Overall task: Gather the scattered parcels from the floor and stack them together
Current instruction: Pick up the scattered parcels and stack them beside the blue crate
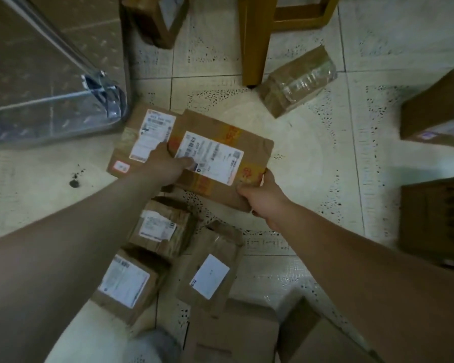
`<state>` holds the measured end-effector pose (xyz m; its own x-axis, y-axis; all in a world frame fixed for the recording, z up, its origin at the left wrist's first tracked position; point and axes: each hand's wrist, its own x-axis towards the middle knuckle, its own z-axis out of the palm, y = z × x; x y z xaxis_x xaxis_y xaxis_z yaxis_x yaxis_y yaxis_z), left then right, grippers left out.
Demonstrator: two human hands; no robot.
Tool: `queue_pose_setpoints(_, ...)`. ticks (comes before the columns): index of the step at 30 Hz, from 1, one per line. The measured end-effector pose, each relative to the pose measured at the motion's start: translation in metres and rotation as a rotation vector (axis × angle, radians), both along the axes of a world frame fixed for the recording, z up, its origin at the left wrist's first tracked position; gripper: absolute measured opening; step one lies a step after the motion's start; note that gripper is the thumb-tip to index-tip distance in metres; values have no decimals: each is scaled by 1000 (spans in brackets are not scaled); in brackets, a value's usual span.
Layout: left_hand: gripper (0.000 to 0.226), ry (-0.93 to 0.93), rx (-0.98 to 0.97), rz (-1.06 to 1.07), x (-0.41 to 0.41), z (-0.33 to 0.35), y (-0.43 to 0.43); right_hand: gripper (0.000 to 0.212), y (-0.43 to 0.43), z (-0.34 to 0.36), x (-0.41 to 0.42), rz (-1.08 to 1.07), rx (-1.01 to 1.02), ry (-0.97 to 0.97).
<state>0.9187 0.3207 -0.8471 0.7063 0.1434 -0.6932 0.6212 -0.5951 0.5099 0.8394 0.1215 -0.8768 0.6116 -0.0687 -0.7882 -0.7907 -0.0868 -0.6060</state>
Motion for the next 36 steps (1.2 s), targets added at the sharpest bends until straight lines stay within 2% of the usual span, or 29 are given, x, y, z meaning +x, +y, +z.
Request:
queue_pose_setpoints(3,62,-53,30,25,-14,30,-11,75,-13,37,-10,-59,-39,-10)
queue_pose_setpoints(7,72,-54,3,68,-44,110,-31,72,-37,124,-24,-61,-125,-53)
queue_pose_setpoints(14,69,-87,-92,113,-107,331,-66,49,-84,343,-48,23,-165,-118)
queue_pose_setpoints(18,71,-108,-147,141,-143,462,-87,56,-109,471,-71,65,-180,-159)
queue_pose_setpoints(24,59,-236,-252,98,-188,615,-112,64,-143,623,-110,82,-261,-259)
queue_pose_setpoints(31,61,-405,-342,-94,-223,707,-125,65,-162,723,-173,-46,-394,-464)
queue_pose_setpoints(36,58,-476,-351,-234,-252,749,-141,63,-175,771,-230,-138,-459,-498)
